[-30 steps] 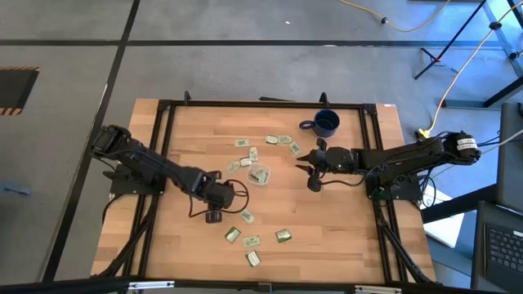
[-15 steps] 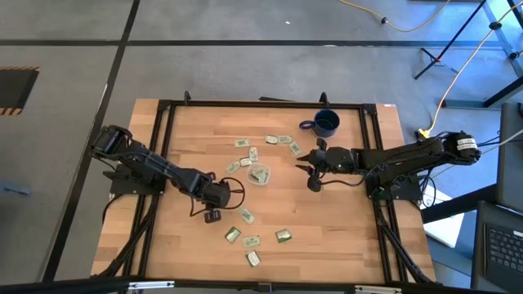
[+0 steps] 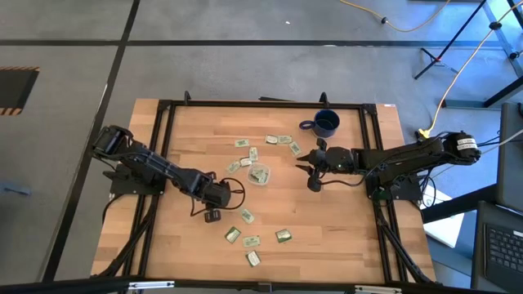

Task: Pick and place Stevia / Truvia into bins
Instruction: Put the light green stevia packet into the container

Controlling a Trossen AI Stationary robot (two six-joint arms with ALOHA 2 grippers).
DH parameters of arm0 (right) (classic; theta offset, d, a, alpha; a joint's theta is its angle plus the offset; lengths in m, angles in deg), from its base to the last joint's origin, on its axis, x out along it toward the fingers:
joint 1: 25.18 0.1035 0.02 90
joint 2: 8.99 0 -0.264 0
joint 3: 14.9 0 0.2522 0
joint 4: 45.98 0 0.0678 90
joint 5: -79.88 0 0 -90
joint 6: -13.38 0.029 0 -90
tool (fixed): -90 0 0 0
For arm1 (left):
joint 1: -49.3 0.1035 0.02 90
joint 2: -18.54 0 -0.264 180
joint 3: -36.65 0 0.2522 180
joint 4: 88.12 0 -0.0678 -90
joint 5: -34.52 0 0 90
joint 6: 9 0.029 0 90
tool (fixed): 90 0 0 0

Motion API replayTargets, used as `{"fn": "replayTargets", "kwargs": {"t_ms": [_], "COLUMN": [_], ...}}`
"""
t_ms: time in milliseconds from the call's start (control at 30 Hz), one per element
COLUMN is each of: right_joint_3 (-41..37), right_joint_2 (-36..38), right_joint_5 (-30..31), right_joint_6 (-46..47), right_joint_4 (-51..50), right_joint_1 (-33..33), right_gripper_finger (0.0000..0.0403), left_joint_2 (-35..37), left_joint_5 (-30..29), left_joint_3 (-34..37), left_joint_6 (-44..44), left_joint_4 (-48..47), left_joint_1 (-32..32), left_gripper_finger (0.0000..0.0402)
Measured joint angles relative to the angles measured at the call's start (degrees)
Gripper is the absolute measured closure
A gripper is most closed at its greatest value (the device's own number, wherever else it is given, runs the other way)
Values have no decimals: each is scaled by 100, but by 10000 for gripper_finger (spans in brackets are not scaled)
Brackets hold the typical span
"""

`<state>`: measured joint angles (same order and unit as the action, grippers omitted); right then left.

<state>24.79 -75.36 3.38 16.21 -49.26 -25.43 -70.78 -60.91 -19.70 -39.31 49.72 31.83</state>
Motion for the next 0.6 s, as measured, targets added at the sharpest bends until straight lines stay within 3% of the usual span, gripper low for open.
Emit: {"fn": "replayTargets", "kwargs": {"t_ms": [300,600], "right_joint_3": [-2,-2], "right_joint_2": [0,0], "right_joint_5": [0,2], "right_joint_6": [-2,-5], "right_joint_4": [2,21], "right_joint_1": [-2,-2], "right_gripper_finger": [285,285], "left_joint_2": [-3,195], "left_joint_5": [8,52], "left_joint_3": [-48,-880], "left_joint_6": [178,1856], "left_joint_4": [-52,-63], "left_joint_1": [0,343], "left_gripper_finger": [399,399]}}
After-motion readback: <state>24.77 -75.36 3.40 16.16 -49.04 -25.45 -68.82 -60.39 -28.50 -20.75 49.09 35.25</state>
